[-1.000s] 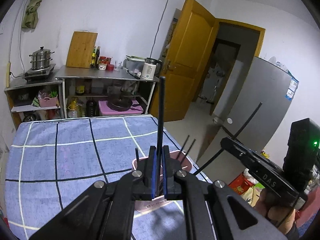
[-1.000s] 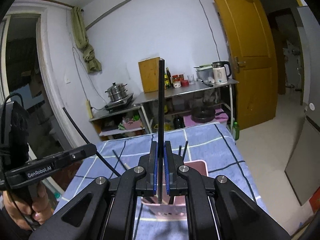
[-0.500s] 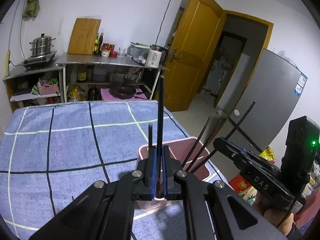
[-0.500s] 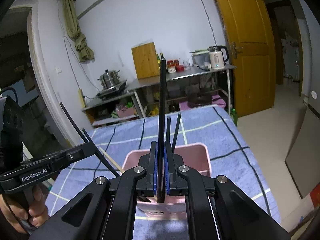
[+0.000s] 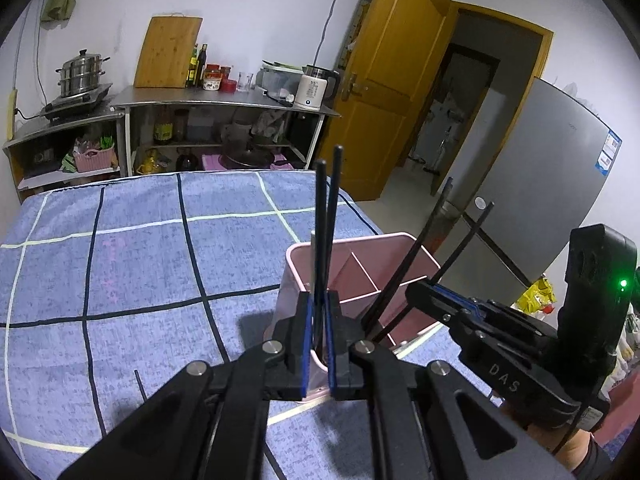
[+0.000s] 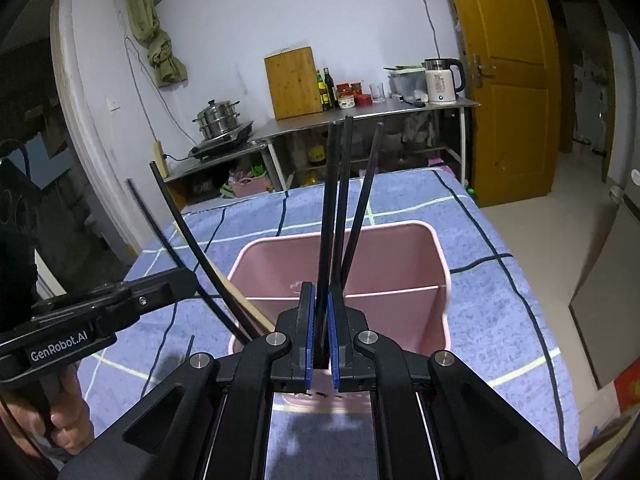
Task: Organize utensils
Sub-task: 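Lower the chopsticks into the basket and open both tools, then move both open tools back down to the remaining chopsticks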
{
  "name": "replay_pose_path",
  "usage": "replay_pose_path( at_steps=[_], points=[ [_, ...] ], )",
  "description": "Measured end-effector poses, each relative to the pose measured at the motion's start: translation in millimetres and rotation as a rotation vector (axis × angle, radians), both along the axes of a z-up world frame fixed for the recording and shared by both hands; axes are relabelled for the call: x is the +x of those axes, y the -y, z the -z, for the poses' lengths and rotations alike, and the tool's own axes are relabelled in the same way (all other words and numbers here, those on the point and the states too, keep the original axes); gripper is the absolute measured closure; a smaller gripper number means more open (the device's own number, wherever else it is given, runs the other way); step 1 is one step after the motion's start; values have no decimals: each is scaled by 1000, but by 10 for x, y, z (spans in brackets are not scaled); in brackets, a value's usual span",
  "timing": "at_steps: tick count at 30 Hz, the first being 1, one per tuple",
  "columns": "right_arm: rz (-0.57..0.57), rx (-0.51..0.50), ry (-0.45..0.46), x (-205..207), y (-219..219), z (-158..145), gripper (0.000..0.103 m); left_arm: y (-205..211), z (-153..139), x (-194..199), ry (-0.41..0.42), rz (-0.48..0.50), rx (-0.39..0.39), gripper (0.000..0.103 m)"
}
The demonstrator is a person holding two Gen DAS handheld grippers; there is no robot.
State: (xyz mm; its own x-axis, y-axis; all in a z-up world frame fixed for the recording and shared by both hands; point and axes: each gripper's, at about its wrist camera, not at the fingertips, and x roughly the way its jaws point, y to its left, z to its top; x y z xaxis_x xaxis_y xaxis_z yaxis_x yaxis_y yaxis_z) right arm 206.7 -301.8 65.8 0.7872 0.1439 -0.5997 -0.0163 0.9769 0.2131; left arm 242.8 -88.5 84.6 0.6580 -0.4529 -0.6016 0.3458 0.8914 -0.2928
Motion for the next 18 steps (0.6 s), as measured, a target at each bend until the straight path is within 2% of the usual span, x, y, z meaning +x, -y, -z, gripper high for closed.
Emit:
replay_pose_path(
  at_steps=[3, 6, 11, 18],
  points=[
    [13, -7, 11, -59, 13, -50, 86, -48, -52, -52, 12, -3, -15, 88],
    [21, -4, 21, -136, 30, -95, 84, -107, -119, -128, 30, -8, -28, 82],
    [39, 4, 34, -267, 57, -157, 83, -257, -197, -298, 54, -17, -32, 82],
    [22, -8, 65, -505, -43, -245, 83, -616, -142, -559, 62, -74, -15, 82]
  ],
)
